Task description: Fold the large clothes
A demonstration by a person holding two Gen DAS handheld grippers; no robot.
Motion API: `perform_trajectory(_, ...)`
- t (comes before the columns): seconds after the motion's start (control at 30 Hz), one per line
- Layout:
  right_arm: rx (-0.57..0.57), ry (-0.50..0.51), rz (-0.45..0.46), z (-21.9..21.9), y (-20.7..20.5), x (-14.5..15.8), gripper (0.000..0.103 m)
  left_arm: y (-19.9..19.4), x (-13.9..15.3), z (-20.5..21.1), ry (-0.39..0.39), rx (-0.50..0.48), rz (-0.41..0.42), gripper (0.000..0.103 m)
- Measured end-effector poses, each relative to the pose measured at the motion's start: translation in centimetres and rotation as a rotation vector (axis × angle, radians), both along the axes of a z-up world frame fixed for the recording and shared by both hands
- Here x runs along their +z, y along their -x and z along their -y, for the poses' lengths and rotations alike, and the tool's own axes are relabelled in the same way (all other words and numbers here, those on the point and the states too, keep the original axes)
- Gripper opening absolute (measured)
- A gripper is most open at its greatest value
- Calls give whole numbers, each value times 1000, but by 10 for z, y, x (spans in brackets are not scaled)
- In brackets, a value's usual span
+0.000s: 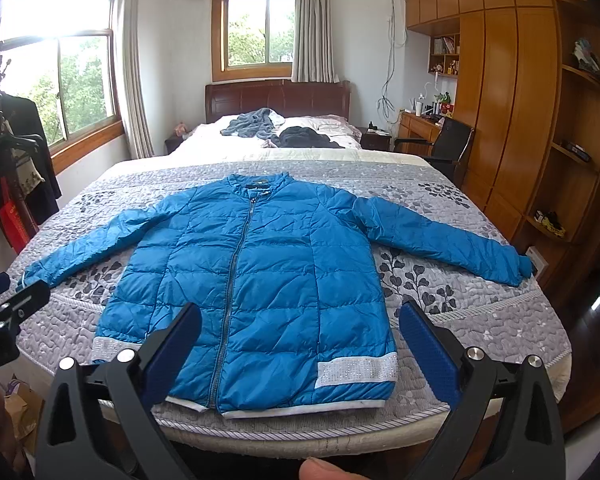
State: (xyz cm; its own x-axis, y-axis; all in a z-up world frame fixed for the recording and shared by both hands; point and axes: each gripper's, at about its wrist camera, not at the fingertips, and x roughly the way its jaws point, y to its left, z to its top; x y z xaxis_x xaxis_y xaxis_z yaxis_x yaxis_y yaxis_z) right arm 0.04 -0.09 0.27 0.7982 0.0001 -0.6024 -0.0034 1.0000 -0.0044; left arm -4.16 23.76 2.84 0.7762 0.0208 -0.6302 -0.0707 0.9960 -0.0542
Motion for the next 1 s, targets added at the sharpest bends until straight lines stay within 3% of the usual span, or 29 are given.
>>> perform_trajectory(1.0,-3,-3,0,2,0,-2,99,-1,-2,-1,-10,8,4,100)
